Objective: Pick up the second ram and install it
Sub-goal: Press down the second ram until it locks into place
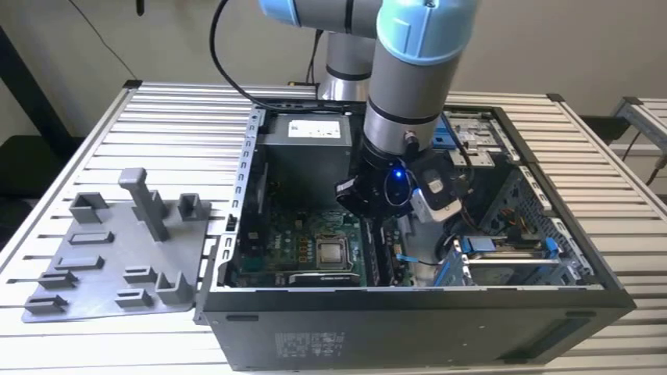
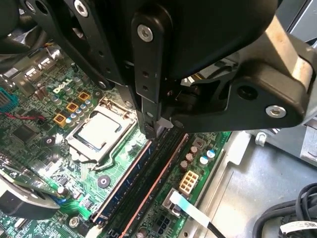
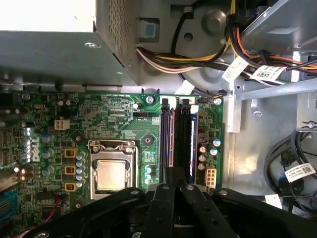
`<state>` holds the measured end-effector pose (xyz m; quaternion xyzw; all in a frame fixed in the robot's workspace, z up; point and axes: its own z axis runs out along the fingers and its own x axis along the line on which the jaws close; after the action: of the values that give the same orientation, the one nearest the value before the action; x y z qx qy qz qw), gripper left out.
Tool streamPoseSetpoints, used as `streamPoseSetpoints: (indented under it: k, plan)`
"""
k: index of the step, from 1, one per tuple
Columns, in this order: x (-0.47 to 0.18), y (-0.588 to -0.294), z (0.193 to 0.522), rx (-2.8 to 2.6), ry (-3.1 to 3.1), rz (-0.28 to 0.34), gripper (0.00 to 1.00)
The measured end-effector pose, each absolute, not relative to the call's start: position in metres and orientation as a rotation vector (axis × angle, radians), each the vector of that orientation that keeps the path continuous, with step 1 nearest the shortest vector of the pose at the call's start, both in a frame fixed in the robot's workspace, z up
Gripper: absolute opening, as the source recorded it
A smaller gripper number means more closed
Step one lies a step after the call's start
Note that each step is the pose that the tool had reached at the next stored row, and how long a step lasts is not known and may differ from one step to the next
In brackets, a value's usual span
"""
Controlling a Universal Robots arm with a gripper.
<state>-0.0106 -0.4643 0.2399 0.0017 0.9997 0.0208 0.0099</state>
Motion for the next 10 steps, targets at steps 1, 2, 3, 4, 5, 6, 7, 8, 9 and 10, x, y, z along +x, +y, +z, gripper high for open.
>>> streamPoseSetpoints:
  k: [1,2,3,4,5,6,7,8,9,10]
  plan:
    - [-0.0106,-0.4643,0.2399,0.005,3.121,0.066,0.11]
    - [-0.0106,-0.4643,0.2399,0.004,3.121,0.067,0.11]
    - [-0.0106,-0.4643,0.2399,0.004,3.121,0.068,0.11]
    - [-0.0106,-0.4643,0.2399,0.003,3.121,0.07,0.11]
    - [-0.0106,-0.4643,0.2399,0.003,3.121,0.071,0.11]
    - [-0.0105,-0.4644,0.2399,0.002,3.121,0.071,0.11]
    - [-0.0105,-0.4644,0.2399,-0.006,3.122,0.071,0.11]
    - [-0.0105,-0.4643,0.2399,-0.02,3.122,0.072,0.11]
    - [-0.0106,-0.4643,0.2399,-0.038,3.122,0.072,0.11]
    - [-0.0106,-0.4644,0.2399,-0.06,3.122,0.072,0.11]
